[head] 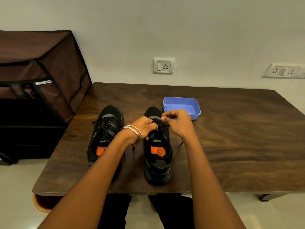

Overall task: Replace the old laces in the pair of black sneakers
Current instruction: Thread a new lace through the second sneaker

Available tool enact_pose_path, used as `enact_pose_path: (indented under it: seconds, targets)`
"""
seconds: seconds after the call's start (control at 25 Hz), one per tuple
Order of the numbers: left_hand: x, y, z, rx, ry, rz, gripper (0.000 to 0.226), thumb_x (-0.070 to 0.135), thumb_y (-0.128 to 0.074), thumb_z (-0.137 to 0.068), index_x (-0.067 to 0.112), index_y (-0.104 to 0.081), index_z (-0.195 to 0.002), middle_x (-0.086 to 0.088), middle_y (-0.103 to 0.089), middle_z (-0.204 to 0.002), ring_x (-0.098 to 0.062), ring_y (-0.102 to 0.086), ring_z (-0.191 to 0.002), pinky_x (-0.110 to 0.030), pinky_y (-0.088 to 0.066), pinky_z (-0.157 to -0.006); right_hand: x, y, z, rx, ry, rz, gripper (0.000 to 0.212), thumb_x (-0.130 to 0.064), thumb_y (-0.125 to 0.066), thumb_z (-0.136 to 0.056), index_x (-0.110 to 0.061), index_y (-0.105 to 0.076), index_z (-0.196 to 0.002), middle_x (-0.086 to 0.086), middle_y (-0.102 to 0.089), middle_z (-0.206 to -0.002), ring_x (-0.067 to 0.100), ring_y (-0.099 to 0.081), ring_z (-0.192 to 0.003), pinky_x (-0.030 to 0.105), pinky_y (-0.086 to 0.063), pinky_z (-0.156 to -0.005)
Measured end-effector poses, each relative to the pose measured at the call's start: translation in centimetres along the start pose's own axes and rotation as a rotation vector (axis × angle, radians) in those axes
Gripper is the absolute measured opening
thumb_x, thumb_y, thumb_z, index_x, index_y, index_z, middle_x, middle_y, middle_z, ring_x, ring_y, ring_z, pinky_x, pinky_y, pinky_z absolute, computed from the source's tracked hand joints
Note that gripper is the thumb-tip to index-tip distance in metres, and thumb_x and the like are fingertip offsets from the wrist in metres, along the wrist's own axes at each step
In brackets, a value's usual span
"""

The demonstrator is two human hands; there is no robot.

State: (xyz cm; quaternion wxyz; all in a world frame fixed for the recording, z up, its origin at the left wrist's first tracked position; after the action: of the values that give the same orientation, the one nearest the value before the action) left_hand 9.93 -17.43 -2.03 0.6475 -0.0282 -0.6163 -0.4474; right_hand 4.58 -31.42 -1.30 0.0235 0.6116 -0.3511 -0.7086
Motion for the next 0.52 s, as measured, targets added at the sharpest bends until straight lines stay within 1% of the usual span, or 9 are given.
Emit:
enact_pose_path:
  seconds: [0.04, 0.08, 0.12, 0.16, 0.24, 0.32, 0.36, 0.44, 0.52]
  targets:
    - [-0.6, 0.0, 0.1, -0.007, 0.071, 0.178, 0.031, 0.011, -0.05, -0.095, 0.011, -0.052, -0.063, -0.004, -0.045, -0.057, -0.019, -0.041, -0.05, -0.034, -0.039, -0.053, -0.4, 0.2, 0.0, 0.048, 0.035, 0.132, 0.015, -0.016, -0.073, -0.087, -0.014, -0.076, -0.102, 0.003, -0.074, -0.098, 0.021, -0.068, -0.093, 0.047, -0.053, -0.091]
    - [-1.1, 0.0, 0.1, -0.02, 0.155, 0.307, 0.03, 0.011, -0.048, -0.095, 0.011, -0.053, -0.064, -0.002, -0.042, -0.056, -0.015, -0.037, -0.047, -0.03, -0.035, -0.049, -0.8, 0.7, 0.2, 0.097, 0.052, 0.181, 0.012, -0.017, -0.074, -0.087, -0.016, -0.076, -0.099, 0.001, -0.074, -0.096, 0.02, -0.067, -0.092, 0.045, -0.053, -0.089]
    - [-1.3, -0.1, 0.2, -0.042, 0.236, 0.399, 0.027, 0.012, -0.047, -0.094, 0.011, -0.054, -0.068, -0.001, -0.04, -0.056, -0.013, -0.033, -0.047, -0.027, -0.032, -0.047, -1.1, 1.2, 0.3, 0.112, 0.064, 0.137, 0.008, -0.015, -0.074, -0.087, -0.016, -0.077, -0.094, 0.001, -0.073, -0.093, 0.018, -0.066, -0.087, 0.04, -0.054, -0.083]
    - [-1.4, -0.2, 0.3, -0.067, 0.298, 0.469, 0.024, 0.013, -0.046, -0.094, 0.011, -0.054, -0.071, 0.0, -0.039, -0.055, -0.013, -0.031, -0.047, -0.026, -0.029, -0.047, -1.3, 1.5, 0.6, 0.078, 0.063, 0.05, 0.004, -0.012, -0.075, -0.086, -0.014, -0.076, -0.089, 0.002, -0.073, -0.088, 0.016, -0.066, -0.081, 0.033, -0.056, -0.076]
    - [-1.4, -0.5, 0.3, -0.085, 0.358, 0.578, 0.022, 0.014, -0.045, -0.094, 0.011, -0.051, -0.073, 0.0, -0.039, -0.053, -0.012, -0.03, -0.045, -0.024, -0.028, -0.047, -2.1, 0.9, 1.4, -0.129, 0.004, -0.008, 0.003, -0.008, -0.077, -0.082, -0.008, -0.075, -0.084, 0.009, -0.072, -0.081, 0.017, -0.066, -0.071, 0.026, -0.056, -0.064]
    - [-1.5, -0.7, 0.2, -0.047, 0.412, 0.648, 0.024, 0.017, -0.046, -0.093, 0.012, -0.051, -0.07, 0.0, -0.041, -0.051, -0.012, -0.032, -0.041, -0.022, -0.031, -0.046, -2.4, -0.3, 2.0, -0.292, -0.052, 0.11, 0.018, -0.013, -0.083, -0.077, -0.004, -0.072, -0.088, 0.014, -0.072, -0.081, 0.022, -0.07, -0.071, 0.03, -0.06, -0.065]
    - [-1.5, -0.6, 0.3, -0.018, 0.433, 0.666, 0.025, 0.017, -0.048, -0.093, 0.012, -0.052, -0.069, -0.001, -0.043, -0.051, -0.012, -0.034, -0.04, -0.021, -0.033, -0.045, -2.6, -0.7, 2.0, -0.31, -0.065, 0.173, 0.025, -0.016, -0.085, -0.074, -0.004, -0.071, -0.09, 0.015, -0.072, -0.081, 0.024, -0.072, -0.074, 0.034, -0.062, -0.068]
    - [-1.4, -0.4, 0.4, 0.022, 0.437, 0.674, 0.025, 0.02, -0.051, -0.093, 0.012, -0.055, -0.07, -0.002, -0.048, -0.054, -0.011, -0.04, -0.039, -0.02, -0.038, -0.042, -2.9, -1.2, 1.8, -0.279, -0.055, 0.231, 0.028, -0.017, -0.085, -0.075, -0.002, -0.07, -0.093, 0.016, -0.072, -0.084, 0.026, -0.073, -0.076, 0.038, -0.062, -0.071]
    - [-1.3, -0.1, 0.4, 0.034, 0.419, 0.666, 0.024, 0.024, -0.056, -0.095, 0.011, -0.058, -0.075, -0.002, -0.053, -0.058, -0.011, -0.046, -0.042, -0.02, -0.044, -0.042, -2.9, -1.1, 1.5, -0.221, -0.027, 0.239, 0.019, -0.014, -0.078, -0.082, -0.001, -0.07, -0.093, 0.018, -0.073, -0.086, 0.026, -0.074, -0.076, 0.038, -0.062, -0.072]
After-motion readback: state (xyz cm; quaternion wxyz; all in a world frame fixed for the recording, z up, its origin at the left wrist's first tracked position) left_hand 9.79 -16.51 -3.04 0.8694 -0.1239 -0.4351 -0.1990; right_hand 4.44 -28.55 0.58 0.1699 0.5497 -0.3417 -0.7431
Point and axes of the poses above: each hand's wrist, its own z-axis away from the middle knuckle, its own y-axis out of the back of the hand, x = y × z, the point moved 4 cm from there along -z, towards the middle knuckle
